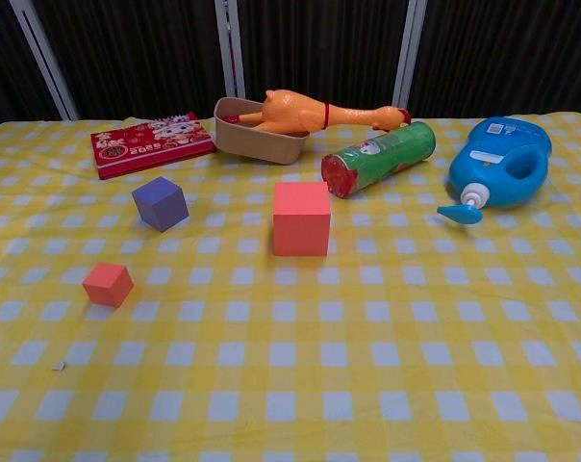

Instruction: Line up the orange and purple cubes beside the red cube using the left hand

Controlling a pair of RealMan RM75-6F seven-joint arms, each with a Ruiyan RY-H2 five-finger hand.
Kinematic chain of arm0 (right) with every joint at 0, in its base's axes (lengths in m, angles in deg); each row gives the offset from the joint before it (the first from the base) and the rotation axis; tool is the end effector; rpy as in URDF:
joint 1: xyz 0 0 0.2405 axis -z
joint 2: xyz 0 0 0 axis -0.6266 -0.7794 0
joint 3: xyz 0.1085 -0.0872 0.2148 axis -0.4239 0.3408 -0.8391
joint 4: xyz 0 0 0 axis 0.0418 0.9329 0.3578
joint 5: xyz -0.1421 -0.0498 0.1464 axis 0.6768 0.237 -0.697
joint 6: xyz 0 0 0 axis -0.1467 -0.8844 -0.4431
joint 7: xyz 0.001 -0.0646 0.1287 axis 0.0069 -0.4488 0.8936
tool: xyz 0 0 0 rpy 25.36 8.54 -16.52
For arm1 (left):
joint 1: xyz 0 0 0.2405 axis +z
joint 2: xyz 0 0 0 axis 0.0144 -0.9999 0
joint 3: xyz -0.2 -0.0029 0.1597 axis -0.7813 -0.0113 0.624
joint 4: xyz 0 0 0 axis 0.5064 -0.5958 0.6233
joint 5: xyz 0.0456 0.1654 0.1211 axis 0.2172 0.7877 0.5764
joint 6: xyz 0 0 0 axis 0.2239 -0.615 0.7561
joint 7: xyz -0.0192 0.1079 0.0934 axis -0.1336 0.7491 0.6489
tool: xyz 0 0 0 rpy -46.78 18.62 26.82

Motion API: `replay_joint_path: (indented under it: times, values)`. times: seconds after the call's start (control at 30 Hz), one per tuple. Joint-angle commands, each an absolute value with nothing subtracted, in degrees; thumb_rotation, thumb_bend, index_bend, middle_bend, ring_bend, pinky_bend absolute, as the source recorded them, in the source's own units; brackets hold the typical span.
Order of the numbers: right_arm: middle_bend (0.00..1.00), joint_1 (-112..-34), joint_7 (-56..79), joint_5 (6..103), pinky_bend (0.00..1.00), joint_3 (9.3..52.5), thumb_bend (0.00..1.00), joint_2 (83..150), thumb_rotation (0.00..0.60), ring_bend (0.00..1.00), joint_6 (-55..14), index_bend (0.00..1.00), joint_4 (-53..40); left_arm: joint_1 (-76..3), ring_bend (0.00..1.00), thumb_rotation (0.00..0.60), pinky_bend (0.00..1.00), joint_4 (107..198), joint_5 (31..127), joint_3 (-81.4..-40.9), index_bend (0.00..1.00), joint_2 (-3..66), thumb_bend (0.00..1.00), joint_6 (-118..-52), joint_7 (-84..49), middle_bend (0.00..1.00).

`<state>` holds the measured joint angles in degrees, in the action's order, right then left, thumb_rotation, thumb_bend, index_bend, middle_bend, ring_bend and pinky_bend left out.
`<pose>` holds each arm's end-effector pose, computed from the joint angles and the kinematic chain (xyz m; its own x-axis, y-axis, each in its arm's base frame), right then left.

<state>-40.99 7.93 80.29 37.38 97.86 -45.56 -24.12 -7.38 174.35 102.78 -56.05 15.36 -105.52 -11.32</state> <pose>-0.3085 -0.1694 0.1644 0.4259 0.0656 0.9024 -0.9040 -0.0091 0.4273 -0.2952 0.1897 0.1415 0.4252 -0.0017 0.9051 0.9049 -0.0223 -0.4251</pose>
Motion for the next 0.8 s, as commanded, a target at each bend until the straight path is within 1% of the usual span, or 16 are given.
replay_joint_path:
  times: [0.03, 0.33, 0.47, 0.53, 0.6, 0.63, 0.73, 0.8]
  values:
    - [0.0, -40.98, 7.84, 80.33, 0.04, 37.38, 0.37, 97.95, 0.6, 0.0, -45.63, 0.0, -24.08, -7.39, 0.0, 0.6, 0.0, 174.38, 102.73, -56.06, 0.0, 15.35, 0.16, -105.48, -11.3, 0.0]
    - [0.0, -40.77, 7.9, 80.43, 0.04, 37.44, 0.37, 97.94, 0.6, 0.0, -45.96, 0.0, -24.21, -7.65, 0.0, 0.6, 0.0, 174.48, 102.75, -55.92, 0.0, 15.34, 0.16, -104.92, -10.85, 0.0]
    - [0.0, -40.74, 7.94, 80.31, 0.04, 37.47, 0.37, 97.96, 0.6, 0.0, -45.86, 0.0, -24.28, -9.63, 0.0, 0.6, 0.0, 174.77, 102.0, -56.83, 0.0, 14.71, 0.16, -102.17, -9.72, 0.0]
    - [0.0, -40.82, 8.39, 80.13, 0.04, 37.36, 0.37, 97.74, 0.6, 0.0, -45.66, 0.0, -24.52, -12.74, 0.0, 0.6, 0.0, 175.03, 101.12, -58.64, 0.0, 13.72, 0.16, -98.56, -8.78, 0.0]
    - [0.0, -40.88, 8.83, 79.96, 0.04, 37.46, 0.37, 97.67, 0.6, 0.0, -45.27, 0.0, -24.65, -19.24, 0.0, 0.6, 0.01, 173.65, 98.64, -61.75, 0.0, 12.59, 0.16, -90.04, -6.75, 0.0]
    - [0.0, -40.94, 8.9, 79.88, 0.04, 37.42, 0.37, 97.66, 0.6, 0.0, -45.15, 0.0, -24.64, -21.35, 0.0, 0.6, 0.01, 173.33, 97.28, -62.76, 0.0, 12.5, 0.16, -87.18, -5.96, 0.0]
    - [0.0, -41.04, 9.26, 79.59, 0.04, 37.39, 0.37, 97.54, 0.6, 0.0, -44.75, 0.0, -24.75, -25.7, 0.0, 0.6, 0.02, 172.36, 94.49, -64.48, 0.0, 12.81, 0.18, -81.55, -3.91, 0.0]
    - [0.0, -41.02, 10.09, 79.32, 0.04, 37.36, 0.37, 97.22, 0.6, 0.0, -44.53, 0.0, -25.18, -29.99, 0.0, 0.6, 0.02, 170.1, 92.31, -65.73, 0.0, 14.24, 0.19, -76.73, -1.5, 0.0]
